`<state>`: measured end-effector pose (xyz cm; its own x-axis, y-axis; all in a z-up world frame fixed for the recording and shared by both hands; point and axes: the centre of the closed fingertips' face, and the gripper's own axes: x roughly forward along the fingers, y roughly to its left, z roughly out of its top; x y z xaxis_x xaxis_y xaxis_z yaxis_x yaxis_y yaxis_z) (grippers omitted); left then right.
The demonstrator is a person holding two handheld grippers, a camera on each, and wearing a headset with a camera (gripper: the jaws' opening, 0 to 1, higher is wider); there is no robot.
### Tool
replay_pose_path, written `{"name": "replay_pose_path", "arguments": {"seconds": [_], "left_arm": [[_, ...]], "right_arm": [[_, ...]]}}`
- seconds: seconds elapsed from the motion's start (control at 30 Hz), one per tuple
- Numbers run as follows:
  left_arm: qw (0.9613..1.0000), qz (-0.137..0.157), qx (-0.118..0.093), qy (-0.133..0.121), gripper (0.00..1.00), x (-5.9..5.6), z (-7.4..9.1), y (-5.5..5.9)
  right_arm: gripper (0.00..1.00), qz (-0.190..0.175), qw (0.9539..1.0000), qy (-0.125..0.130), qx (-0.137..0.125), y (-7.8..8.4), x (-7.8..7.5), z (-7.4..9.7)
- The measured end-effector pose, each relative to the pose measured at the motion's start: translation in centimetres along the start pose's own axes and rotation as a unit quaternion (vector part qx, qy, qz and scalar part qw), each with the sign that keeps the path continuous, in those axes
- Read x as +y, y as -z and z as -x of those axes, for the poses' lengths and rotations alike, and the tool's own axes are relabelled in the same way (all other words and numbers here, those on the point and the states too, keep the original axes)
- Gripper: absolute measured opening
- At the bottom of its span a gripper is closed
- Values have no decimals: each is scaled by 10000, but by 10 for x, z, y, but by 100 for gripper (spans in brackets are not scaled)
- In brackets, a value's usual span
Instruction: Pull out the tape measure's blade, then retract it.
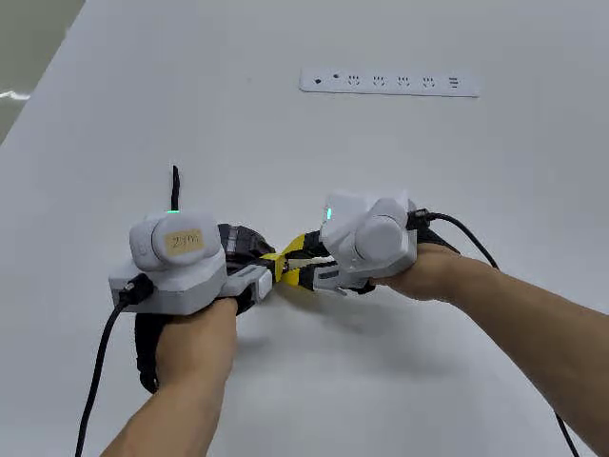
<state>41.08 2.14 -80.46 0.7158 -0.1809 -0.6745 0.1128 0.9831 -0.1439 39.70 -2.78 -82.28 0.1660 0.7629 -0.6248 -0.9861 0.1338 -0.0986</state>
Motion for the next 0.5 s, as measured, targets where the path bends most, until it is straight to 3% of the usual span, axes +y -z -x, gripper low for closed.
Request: {"name": "replay_pose_path", "arguments": {"seconds": [0.5], "left_arm": [[9996, -263, 53, 36, 67, 2, 2, -3]], "right_arm": [[16, 8, 10000, 23, 25, 0, -1, 1]]}}
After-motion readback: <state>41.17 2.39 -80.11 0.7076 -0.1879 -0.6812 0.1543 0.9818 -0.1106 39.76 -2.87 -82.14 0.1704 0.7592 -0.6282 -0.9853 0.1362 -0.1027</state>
